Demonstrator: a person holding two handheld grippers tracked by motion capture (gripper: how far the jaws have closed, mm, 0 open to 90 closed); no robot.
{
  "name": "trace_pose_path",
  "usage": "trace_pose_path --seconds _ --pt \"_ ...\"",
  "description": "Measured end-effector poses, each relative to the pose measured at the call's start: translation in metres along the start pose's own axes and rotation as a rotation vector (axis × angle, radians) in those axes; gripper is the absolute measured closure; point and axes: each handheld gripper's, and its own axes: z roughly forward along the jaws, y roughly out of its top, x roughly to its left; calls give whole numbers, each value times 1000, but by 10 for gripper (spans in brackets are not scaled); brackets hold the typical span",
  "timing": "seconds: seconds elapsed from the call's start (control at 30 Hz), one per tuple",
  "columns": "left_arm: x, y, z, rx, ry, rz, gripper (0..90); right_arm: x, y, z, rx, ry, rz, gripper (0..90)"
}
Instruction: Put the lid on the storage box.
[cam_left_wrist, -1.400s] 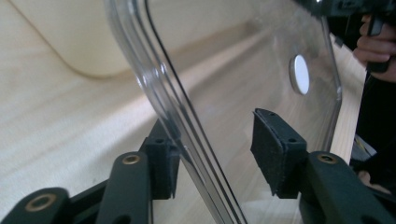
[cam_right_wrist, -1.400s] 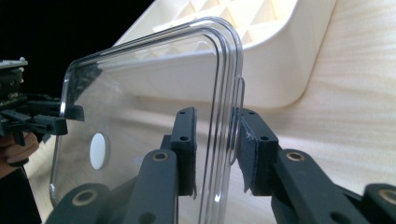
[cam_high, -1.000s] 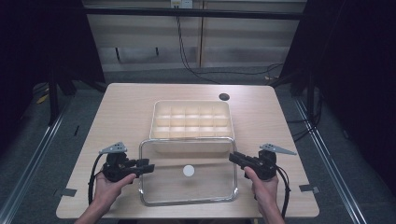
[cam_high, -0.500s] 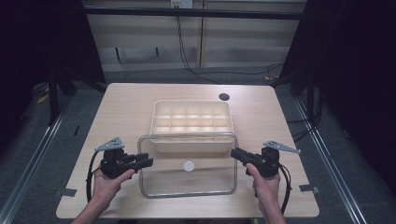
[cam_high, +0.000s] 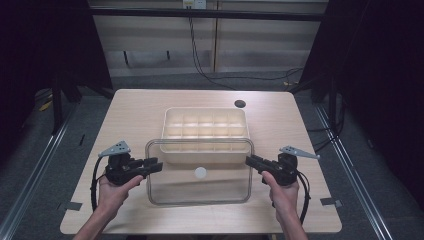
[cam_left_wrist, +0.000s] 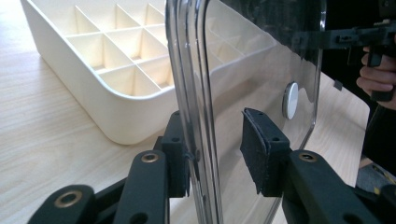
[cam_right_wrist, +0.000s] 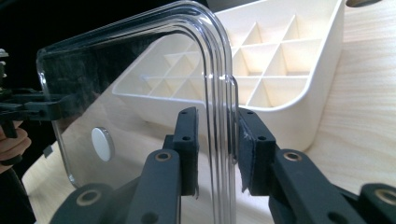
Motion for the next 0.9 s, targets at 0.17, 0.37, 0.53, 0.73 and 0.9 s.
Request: trace_pose_path --seconds 0.17,0.37,0.53,0.73,0.9 --pt "1 5 -2 -16 0 4 635 1 4 1 -8 7 -4 715" --pt "0 12 0 -14 1 10 635 0 14 0 -37 11 -13 718" --pt "0 18 2 -26 -9 14 637 0 26 -3 -55 9 -11 718" --pt "1 23 2 -19 -18 16 643 1 33 -4 -68 8 -24 718" --pt "1 31 -1 -27 -5 29 641 0 35 -1 -78 15 -11 719"
